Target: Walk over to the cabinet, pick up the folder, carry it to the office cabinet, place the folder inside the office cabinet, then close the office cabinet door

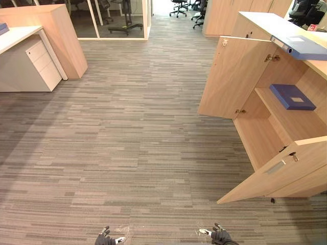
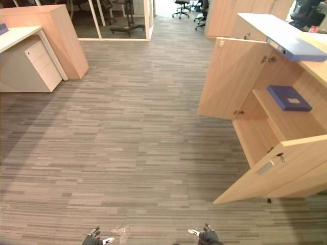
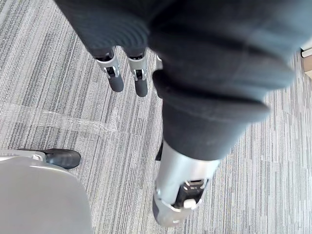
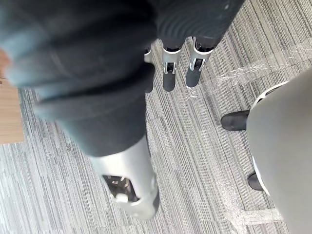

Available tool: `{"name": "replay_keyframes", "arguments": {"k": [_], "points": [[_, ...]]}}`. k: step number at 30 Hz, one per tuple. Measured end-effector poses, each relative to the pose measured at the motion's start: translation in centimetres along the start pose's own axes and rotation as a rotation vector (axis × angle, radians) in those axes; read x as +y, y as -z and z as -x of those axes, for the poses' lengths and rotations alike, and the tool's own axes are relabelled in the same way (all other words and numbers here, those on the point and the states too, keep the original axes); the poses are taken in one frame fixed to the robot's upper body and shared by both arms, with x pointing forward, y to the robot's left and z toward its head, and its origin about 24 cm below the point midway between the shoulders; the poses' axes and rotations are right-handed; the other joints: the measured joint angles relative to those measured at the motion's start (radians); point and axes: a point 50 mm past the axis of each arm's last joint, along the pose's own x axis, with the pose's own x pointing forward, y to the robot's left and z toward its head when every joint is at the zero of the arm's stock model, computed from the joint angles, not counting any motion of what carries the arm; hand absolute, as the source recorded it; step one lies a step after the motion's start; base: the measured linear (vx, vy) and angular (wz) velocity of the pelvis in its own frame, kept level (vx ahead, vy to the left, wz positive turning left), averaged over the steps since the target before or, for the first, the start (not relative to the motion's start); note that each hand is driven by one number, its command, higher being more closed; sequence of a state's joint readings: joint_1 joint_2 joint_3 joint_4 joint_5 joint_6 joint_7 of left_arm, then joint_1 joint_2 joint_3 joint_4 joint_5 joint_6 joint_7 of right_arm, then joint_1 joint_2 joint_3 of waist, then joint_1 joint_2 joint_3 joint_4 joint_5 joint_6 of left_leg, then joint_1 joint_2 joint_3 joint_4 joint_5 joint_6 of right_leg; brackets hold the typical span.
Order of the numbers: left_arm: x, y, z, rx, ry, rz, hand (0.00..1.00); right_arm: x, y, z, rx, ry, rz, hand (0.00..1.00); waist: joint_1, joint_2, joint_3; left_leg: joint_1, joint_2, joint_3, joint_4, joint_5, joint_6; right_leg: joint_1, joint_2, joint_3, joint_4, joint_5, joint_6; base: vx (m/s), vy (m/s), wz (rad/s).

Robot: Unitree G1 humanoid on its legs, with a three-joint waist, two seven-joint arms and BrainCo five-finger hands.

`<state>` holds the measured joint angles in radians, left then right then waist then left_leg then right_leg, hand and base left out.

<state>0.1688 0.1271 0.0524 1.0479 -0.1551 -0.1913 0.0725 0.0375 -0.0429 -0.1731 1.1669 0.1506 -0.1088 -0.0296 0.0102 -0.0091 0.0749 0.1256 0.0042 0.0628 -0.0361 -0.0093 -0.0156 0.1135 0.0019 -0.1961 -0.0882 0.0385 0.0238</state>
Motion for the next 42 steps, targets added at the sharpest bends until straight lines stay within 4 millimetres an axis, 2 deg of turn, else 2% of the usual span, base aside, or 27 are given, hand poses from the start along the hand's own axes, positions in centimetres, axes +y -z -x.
{"name": "replay_keyframes", "arguments": {"k": [5,23,25,28,29,30,31,32,33,34,36,37,39,40,41,42], "points": [[0.0,-0.1,0.0,-0.01,-0.014,-0.003,0.0,0.3,-0.2,0.0,-0.023,0.004,0.086,0.0,0.0,-0.004,0.002,0.005,0.0,0.006,-0.009,0.0,0.0,-0.002,0.0,0.001,0.0,0.002,-0.002,0.0,0.003,-0.01],[-0.1,-0.9,-0.2,-0.044,0.008,-0.076,0.0,0.7,-0.3,0.0,-0.02,-0.038,0.097,0.0,0.002,-0.01,0.006,0.017,0.0,0.01,-0.013,0.0,0.0,0.012,0.0,0.001,0.005,0.003,-0.003,0.0,0.0,0.0],[0.0,-1.0,-0.2,-0.048,0.01,-0.076,0.0,0.8,-0.3,0.0,-0.017,-0.049,0.099,0.0,0.005,-0.014,0.01,0.012,0.0,0.009,0.007,-0.01,-0.01,0.016,-0.001,0.001,0.006,0.003,-0.004,0.0,0.0,0.0],[0.1,-1.9,-0.3,-0.083,0.012,-0.071,0.0,1.0,-0.5,-0.1,-0.019,-0.066,0.113,0.0,0.008,-0.015,0.04,-0.094,0.018,0.009,0.246,-0.126,-0.029,0.023,0.006,-0.005,0.014,-0.013,-0.015,-0.06,-0.005,0.05],[0.1,-2.3,-0.4,-0.098,0.012,-0.06,0.0,0.9,-0.8,-0.2,-0.026,-0.061,0.089,0.0,0.008,-0.008,0.065,-0.139,0.04,0.011,0.365,-0.172,-0.062,0.038,0.014,-0.032,0.011,-0.026,-0.036,-0.07,-0.009,0.13],[0.2,-2.4,-0.4,-0.103,0.008,-0.05,0.0,0.9,-1.0,-0.2,-0.029,-0.061,0.079,0.0,0.009,-0.007,0.078,-0.169,0.052,0.015,0.442,-0.182,-0.073,0.047,0.019,-0.042,0.007,-0.027,-0.038,-0.11,-0.019,0.22],[0.3,-2.5,-0.4,-0.103,-0.004,-0.02,0.0,1.0,-1.2,-0.2,-0.033,-0.062,0.079,0.0,0.008,-0.003,0.091,-0.261,0.083,0.048,0.633,-0.181,-0.071,0.051,0.03,-0.05,0.011,-0.034,-0.05,-0.09,-0.035,0.17],[0.3,-2.6,-0.4,-0.108,-0.015,0.018,0.0,0.7,-1.2,-0.2,-0.033,-0.056,0.076,0.0,0.013,0.007,0.103,-0.337,0.119,0.07,0.794,-0.143,-0.059,0.063,0.039,-0.05,0.02,-0.041,-0.064,-0.06,-0.038,0.11],[0.3,-2.7,-0.3,-0.111,-0.019,0.031,0.0,0.7,-1.3,-0.3,-0.035,-0.053,0.072,0.0,0.021,0.0,0.109,-0.367,0.133,0.083,0.857,-0.149,-0.045,0.074,0.037,-0.049,0.027,-0.045,-0.068,0.04,-0.021,-0.03],[0.3,-2.6,-0.3,-0.107,-0.023,0.033,0.0,0.6,-1.2,-0.3,-0.03,-0.049,0.059,0.0,0.03,0.002,0.113,-0.402,0.155,0.108,0.913,-0.181,-0.022,0.08,0.028,-0.045,0.034,-0.054,-0.069,0.06,0.012,-0.08],[0.3,-2.6,-0.3,-0.105,-0.031,0.041,0.0,0.5,-1.1,-0.3,-0.02,-0.046,0.061,0.0,0.035,-0.005,0.112,-0.426,0.158,0.114,0.83,-0.197,-0.026,0.079,-0.001,-0.034,0.041,-0.063,-0.057,0.07,0.064,-0.13],[0.3,-2.5,-0.3,-0.102,-0.037,0.047,0.0,0.5,-1.2,-0.3,-0.018,-0.046,0.063,0.0,0.035,-0.005,0.113,-0.421,0.154,0.112,0.729,-0.194,-0.03,0.075,-0.021,-0.022,0.045,-0.068,-0.049,0.15,0.152,-0.19],[0.4,-2.2,-0.3,-0.086,-0.05,0.074,0.0,0.5,-1.5,-0.4,-0.024,-0.045,0.063,0.0,0.031,-0.004,0.113,-0.409,0.134,0.085,0.424,-0.144,-0.058,0.061,-0.068,-0.009,0.051,-0.082,-0.027,0.19,0.205,-0.19],[0.4,-1.8,-0.3,-0.072,-0.062,0.095,0.0,0.3,-1.5,-0.4,-0.024,-0.04,0.061,0.0,0.031,0.002,0.113,-0.392,0.13,0.071,0.252,-0.09,-0.078,0.059,-0.091,0.003,0.053,-0.095,-0.007,0.28,0.369,-0.22],[0.3,-1.2,-0.2,-0.049,-0.071,0.112,0.0,-0.1,-1.5,-0.4,-0.023,-0.032,0.066,0.0,0.034,0.02,0.108,-0.37,0.136,0.049,0.143,-0.064,-0.101,0.061,-0.106,0.014,0.055,-0.112,0.02,0.24,0.322,-0.25],[0.1,-0.9,-0.1,-0.034,-0.074,0.119,0.0,-0.4,-1.5,-0.4,-0.02,-0.025,0.069,0.0,0.036,0.032,0.105,-0.364,0.147,0.05,0.123,-0.053,-0.106,0.069,-0.11,0.022,0.057,-0.123,0.037,0.35,0.468,-0.26]]}}
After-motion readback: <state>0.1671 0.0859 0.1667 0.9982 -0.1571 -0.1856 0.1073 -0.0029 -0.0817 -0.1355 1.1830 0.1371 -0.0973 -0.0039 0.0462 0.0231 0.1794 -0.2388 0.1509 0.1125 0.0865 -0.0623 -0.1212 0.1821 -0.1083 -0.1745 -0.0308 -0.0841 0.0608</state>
